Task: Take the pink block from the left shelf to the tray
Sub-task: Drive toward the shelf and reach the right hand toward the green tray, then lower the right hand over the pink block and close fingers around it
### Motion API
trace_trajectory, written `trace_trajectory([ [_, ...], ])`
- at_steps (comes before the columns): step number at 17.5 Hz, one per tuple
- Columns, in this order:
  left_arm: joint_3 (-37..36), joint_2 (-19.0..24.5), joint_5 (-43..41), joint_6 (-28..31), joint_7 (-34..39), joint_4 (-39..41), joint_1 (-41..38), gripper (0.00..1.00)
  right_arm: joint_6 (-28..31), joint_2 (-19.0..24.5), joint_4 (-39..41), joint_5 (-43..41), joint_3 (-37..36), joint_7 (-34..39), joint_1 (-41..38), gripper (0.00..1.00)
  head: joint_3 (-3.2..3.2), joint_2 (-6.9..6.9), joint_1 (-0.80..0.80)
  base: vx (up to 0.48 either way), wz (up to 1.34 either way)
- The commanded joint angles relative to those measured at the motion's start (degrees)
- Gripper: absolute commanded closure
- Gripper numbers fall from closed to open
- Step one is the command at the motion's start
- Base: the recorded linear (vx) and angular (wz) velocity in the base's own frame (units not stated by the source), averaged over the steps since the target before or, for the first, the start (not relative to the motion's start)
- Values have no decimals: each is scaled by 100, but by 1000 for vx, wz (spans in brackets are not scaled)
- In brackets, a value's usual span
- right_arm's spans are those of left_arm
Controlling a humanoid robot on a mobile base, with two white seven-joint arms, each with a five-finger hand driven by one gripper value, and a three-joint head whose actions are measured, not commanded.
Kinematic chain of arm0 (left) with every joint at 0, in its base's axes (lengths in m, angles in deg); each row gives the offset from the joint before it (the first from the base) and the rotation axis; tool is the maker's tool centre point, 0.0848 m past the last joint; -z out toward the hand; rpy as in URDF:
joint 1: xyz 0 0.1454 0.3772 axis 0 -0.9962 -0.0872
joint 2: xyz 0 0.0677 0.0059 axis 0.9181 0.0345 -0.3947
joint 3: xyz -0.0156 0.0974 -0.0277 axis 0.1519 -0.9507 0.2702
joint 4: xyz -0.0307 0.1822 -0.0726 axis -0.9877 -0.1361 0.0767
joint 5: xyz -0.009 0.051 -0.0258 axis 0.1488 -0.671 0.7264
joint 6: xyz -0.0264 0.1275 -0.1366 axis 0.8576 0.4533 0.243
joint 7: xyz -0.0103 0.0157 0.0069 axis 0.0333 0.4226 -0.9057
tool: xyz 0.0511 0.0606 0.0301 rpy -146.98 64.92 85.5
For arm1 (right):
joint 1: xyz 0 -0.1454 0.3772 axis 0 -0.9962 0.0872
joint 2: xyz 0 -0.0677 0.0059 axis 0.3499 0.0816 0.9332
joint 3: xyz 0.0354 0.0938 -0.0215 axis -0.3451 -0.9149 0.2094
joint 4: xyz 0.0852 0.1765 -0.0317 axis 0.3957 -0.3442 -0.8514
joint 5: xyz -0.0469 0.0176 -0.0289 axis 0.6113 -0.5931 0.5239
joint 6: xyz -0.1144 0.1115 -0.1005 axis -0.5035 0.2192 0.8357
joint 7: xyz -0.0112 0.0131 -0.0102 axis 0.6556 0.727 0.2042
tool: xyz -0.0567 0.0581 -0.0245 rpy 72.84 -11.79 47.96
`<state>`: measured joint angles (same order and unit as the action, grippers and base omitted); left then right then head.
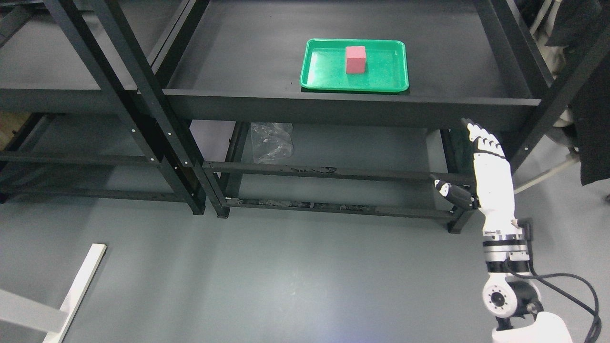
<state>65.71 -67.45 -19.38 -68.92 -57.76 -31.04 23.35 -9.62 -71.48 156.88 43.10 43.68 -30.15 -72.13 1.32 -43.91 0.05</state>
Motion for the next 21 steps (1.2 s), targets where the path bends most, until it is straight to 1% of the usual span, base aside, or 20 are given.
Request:
trace_trajectory([
  [1, 0, 100, 0, -2, 5, 100, 167, 0, 267, 210, 27, 1463, 380, -120, -2, 2, 0, 0, 0, 324, 90],
  [3, 0, 100, 0, -2, 5, 100, 167, 0, 267, 210, 27, 1463, 380, -461, -2, 2, 0, 0, 0, 331, 87],
  [6, 0, 100, 0, -2, 5, 100, 167, 0, 250, 210, 53, 1446, 572, -1384, -2, 1, 0, 0, 0, 315, 95],
  [9, 0, 100, 0, -2, 5, 100, 167, 0, 223, 210, 53, 1437, 923, -1475, 15, 1, 0, 0, 0, 331, 93],
  [11, 0, 100, 0, -2, 5, 100, 167, 0, 214, 210, 53, 1428, 977, -1370, 15, 1, 0, 0, 0, 356, 80],
  [13, 0, 100, 0, -2, 5, 100, 167, 0, 214, 210, 44, 1419, 934, -871, 138, 1, 0, 0, 0, 293, 44],
  [15, 0, 100, 0, -2, 5, 100, 167, 0, 223, 210, 18, 1419, 881, -151, 348, 1, 0, 0, 0, 348, 47],
  [19, 0, 100, 0, -2, 5, 100, 167, 0, 232, 210, -193, 1428, 916, 537, 411, 1, 0, 0, 0, 298, 39],
  [21, 0, 100, 0, -2, 5, 100, 167, 0, 241, 210, -324, 1402, 933, 1115, 428, 1, 0, 0, 0, 249, 29],
])
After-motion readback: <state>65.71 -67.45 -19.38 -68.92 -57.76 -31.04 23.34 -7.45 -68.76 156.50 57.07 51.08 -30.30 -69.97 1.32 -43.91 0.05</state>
